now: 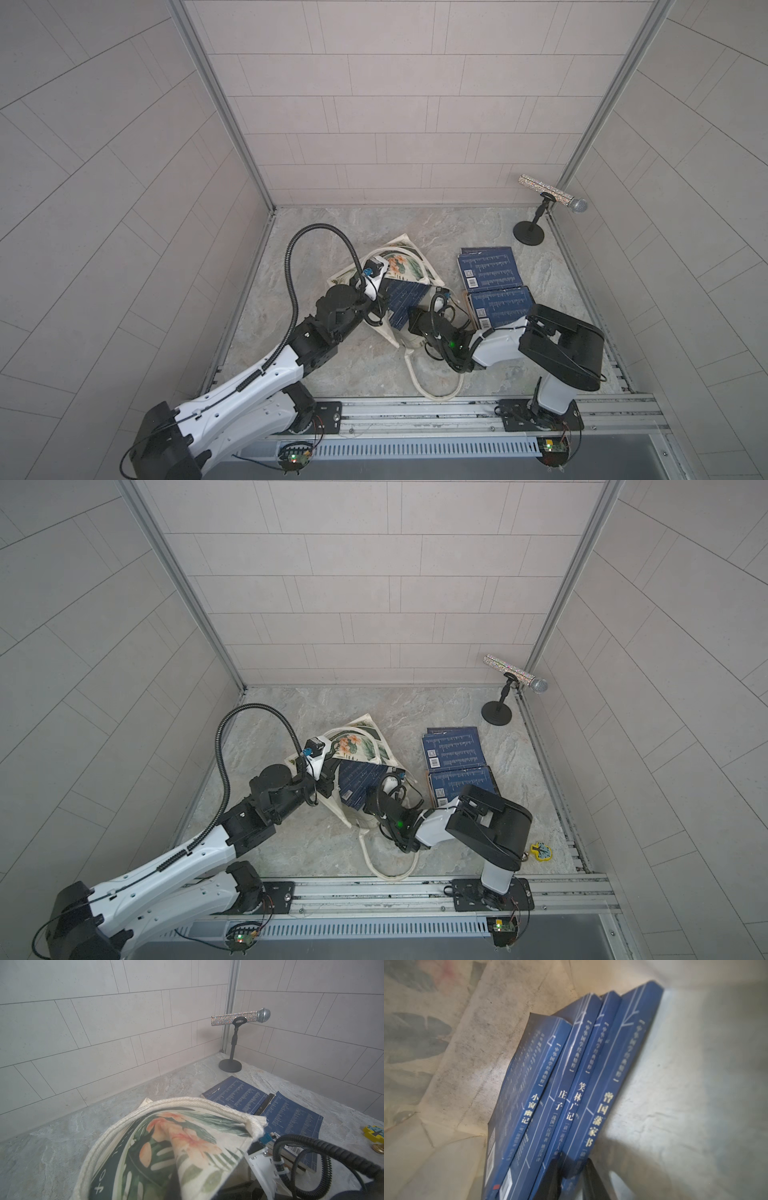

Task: Take out the books from the canvas bag
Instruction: Pick up the book from the canvas bag.

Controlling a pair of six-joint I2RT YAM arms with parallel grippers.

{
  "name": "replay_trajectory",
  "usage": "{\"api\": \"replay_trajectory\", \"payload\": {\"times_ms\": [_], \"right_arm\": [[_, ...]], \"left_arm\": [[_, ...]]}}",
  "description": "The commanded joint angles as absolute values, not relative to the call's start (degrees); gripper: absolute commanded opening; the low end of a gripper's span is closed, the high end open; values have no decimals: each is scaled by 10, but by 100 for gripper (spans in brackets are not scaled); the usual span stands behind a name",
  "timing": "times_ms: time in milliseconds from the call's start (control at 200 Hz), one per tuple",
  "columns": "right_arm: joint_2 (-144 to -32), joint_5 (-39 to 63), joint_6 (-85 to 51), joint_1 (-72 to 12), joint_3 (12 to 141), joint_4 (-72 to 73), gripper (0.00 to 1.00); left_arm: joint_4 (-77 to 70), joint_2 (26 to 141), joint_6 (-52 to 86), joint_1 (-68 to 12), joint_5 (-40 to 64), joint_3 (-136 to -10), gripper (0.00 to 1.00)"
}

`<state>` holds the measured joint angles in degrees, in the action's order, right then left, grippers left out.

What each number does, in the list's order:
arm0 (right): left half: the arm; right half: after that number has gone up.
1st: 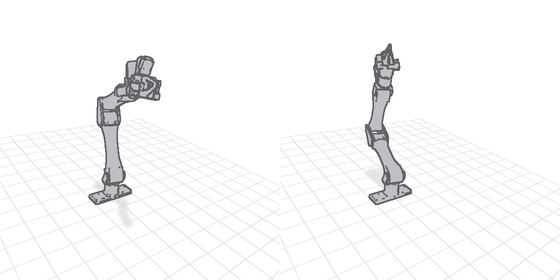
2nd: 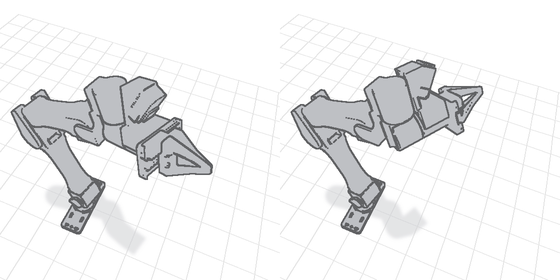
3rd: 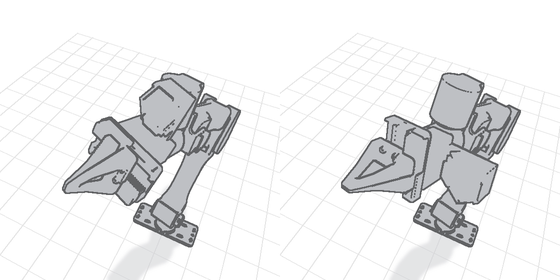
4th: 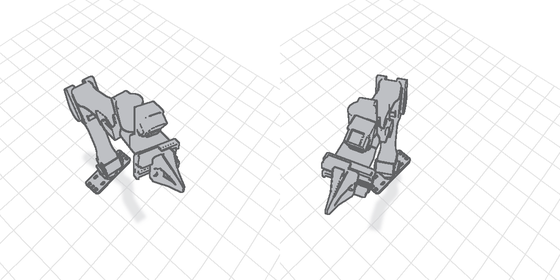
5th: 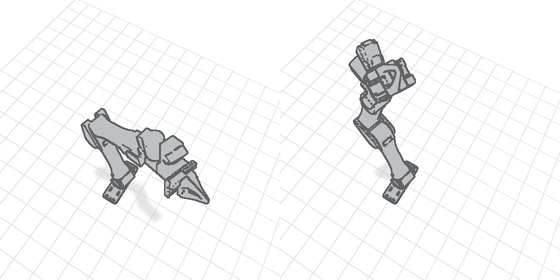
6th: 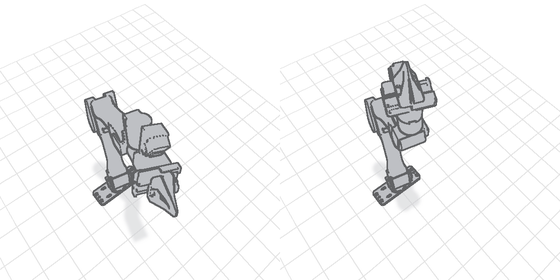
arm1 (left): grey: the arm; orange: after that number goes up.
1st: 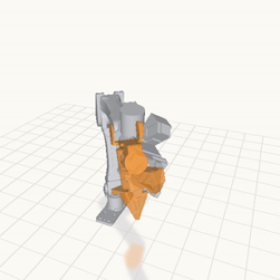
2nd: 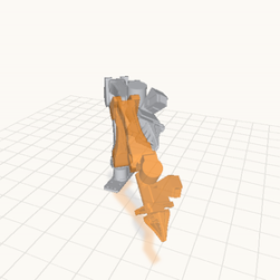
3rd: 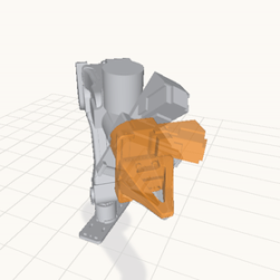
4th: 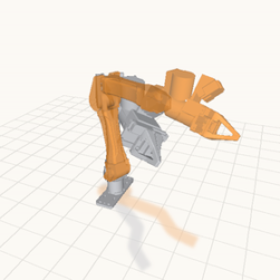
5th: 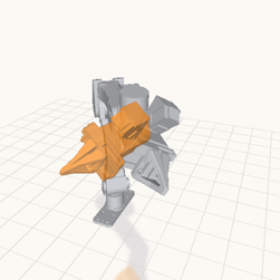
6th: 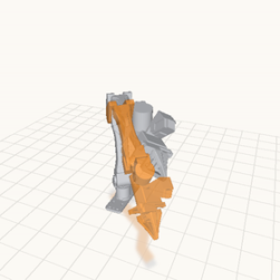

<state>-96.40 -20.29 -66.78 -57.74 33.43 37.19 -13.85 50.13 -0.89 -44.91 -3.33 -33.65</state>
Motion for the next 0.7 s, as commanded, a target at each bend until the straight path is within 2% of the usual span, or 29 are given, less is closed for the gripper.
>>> {"api": "replay_trajectory", "payload": {"times_ms": [0,185,345,435,540,635,695], "right_arm": [[-887,-207,-616,-589,351,282,15],[-776,-228,-558,-642,406,67,10],[-738,-215,-553,-652,378,47,13],[-745,-229,-558,-651,365,48,18],[-763,-219,-556,-651,336,102,30],[-792,-200,-567,-645,333,118,35],[-808,-198,-580,-641,328,128,42]], "left_arm": [[-233,479,-13,-452,-26,-358,0],[-217,486,-22,-452,-71,-367,0],[-214,492,-22,-453,-74,-370,0],[-212,495,-21,-452,-68,-370,0],[-214,496,-20,-453,-59,-369,0],[-214,496,-19,-452,-54,-369,0],[-214,497,-19,-453,-53,-369,0]]}}
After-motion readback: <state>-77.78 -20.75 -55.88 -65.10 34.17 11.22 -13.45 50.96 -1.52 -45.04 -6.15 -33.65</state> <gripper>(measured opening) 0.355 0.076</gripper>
